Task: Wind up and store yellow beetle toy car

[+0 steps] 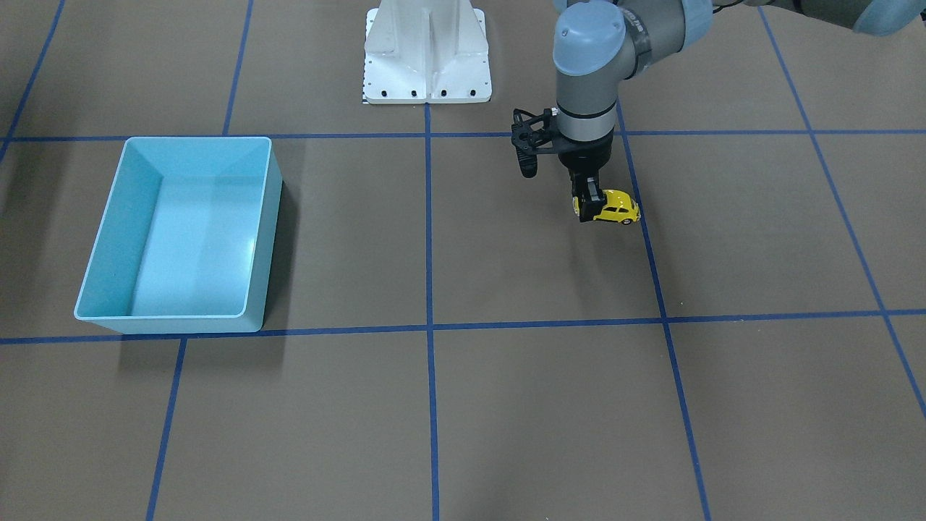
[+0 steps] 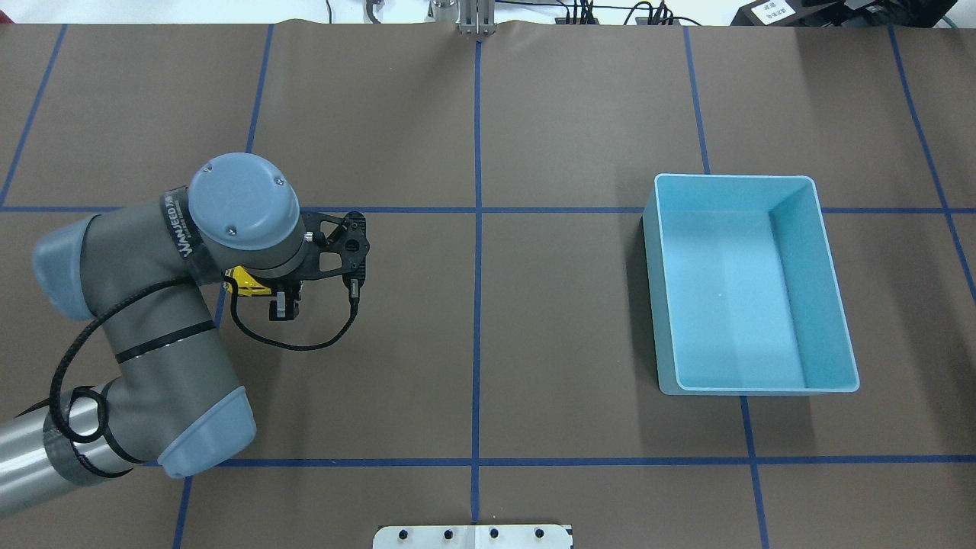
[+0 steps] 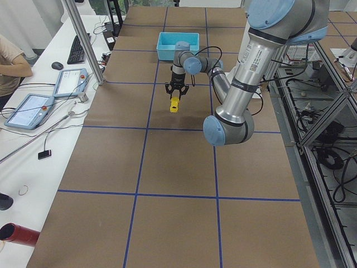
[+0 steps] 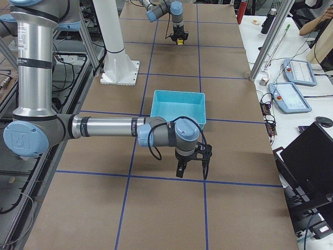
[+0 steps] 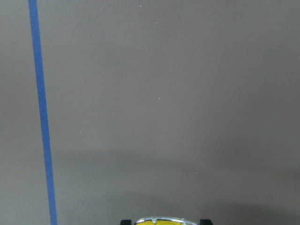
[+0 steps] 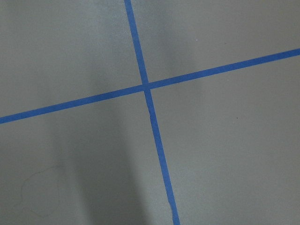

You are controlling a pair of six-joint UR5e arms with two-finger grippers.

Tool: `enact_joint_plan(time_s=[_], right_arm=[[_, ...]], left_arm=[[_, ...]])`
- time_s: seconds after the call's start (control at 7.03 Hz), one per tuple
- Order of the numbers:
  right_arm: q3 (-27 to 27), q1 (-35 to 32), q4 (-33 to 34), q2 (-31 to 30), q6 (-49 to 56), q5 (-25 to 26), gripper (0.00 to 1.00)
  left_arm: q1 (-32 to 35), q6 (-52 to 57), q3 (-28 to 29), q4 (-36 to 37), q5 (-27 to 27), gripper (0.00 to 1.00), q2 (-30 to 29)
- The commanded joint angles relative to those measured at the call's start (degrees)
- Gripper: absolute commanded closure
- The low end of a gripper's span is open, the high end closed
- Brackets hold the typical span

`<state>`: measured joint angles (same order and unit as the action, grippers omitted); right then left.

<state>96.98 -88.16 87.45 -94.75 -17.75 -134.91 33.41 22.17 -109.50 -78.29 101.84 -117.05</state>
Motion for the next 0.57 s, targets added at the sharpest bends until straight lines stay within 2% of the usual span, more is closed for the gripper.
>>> enact_joint_plan(time_s=[0.0, 0.14, 0.43], right_arm=[[-0.03, 0.0, 0.0, 0.0, 0.0, 0.0, 0.0], [-0.03, 0.0, 0.0, 0.0, 0.0, 0.0, 0.0], [-0.03, 0.0, 0.0, 0.0, 0.0, 0.0, 0.0]], left_arm=[[0.17, 0.76, 0.08, -7.65, 4.14, 0.88, 4.63], [0.26, 6.52, 0.25, -8.01, 4.24, 0.88, 5.25], [0.43, 8.77, 0.08, -7.93, 5.47, 0.88, 7.09]])
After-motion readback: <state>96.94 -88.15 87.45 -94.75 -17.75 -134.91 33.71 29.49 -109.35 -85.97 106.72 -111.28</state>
